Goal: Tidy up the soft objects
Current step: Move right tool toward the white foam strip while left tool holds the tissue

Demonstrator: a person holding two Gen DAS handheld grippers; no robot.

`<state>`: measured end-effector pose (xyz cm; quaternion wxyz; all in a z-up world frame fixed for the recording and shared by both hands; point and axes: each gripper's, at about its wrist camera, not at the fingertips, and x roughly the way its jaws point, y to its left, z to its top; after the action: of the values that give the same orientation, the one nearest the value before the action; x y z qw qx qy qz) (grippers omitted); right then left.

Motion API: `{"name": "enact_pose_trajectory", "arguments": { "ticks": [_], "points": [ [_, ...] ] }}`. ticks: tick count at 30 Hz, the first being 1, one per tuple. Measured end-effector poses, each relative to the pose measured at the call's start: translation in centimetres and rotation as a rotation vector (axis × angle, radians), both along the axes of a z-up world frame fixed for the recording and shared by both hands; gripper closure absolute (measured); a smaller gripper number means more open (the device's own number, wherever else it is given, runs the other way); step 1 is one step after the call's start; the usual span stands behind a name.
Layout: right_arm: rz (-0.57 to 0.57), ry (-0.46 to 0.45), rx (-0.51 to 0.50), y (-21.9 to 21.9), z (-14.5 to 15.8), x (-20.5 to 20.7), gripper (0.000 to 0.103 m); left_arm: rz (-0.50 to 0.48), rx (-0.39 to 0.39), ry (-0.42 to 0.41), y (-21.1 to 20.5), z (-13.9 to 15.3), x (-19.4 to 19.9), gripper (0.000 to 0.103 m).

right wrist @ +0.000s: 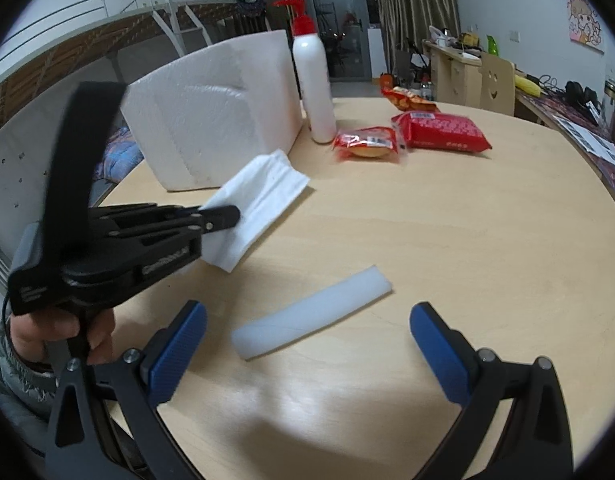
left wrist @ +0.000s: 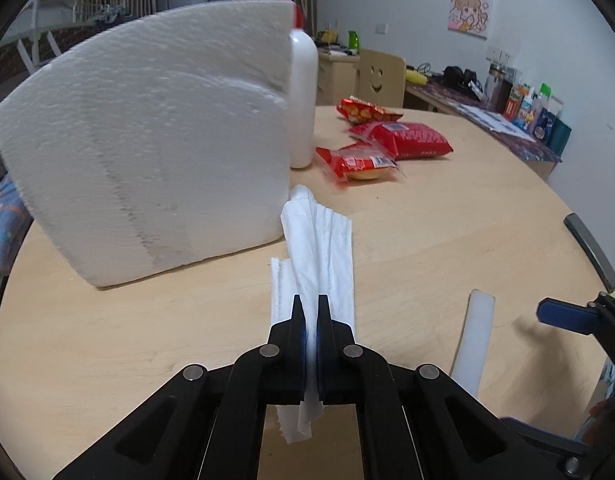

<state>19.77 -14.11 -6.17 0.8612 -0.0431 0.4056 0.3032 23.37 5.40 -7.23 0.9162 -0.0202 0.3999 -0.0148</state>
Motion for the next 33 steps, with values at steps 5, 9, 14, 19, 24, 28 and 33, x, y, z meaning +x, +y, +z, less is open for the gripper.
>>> {"name": "enact_pose_trajectory", "arguments": {
  "ticks": [5,9,14,19,24,28,33],
  "points": [
    [-0.048,0.023,-0.022,1.1,-0.2,0.1,0.000,-0.003,-0.018,-0.052,1.3,1.0,-1.3,0.100],
    [-0.114,0.035,-0.048,1.4,-0.3,0.3,0.000,-0.022,-0.038,-0.087,2.1,1.6,-2.1,0.100],
    [-0.191,0.076,-0.087,1.6,-1.1,0.9,0.020,-0.046,-0.053,-0.115,2.7,2.1,-2.9,0.100],
    [-0.248,0.114,-0.114,2.1,-1.7,1.0,0.026,-0.073,-0.083,-0.126,3.5,2.3,-3.4,0.100],
    [-0.291,0.123,-0.125,3.1,-1.8,1.1,0.039,-0.094,-0.095,-0.138,3.7,2.6,-3.8,0.100],
    [-0.312,0.103,-0.165,4.1,-1.8,1.1,0.049,-0.094,-0.108,-0.140,4.2,2.6,-3.9,0.100],
    [-0.319,0.062,-0.238,5.3,-2.1,1.2,0.048,-0.095,-0.118,-0.148,4.2,2.6,-4.1,0.100]
  ]
}}
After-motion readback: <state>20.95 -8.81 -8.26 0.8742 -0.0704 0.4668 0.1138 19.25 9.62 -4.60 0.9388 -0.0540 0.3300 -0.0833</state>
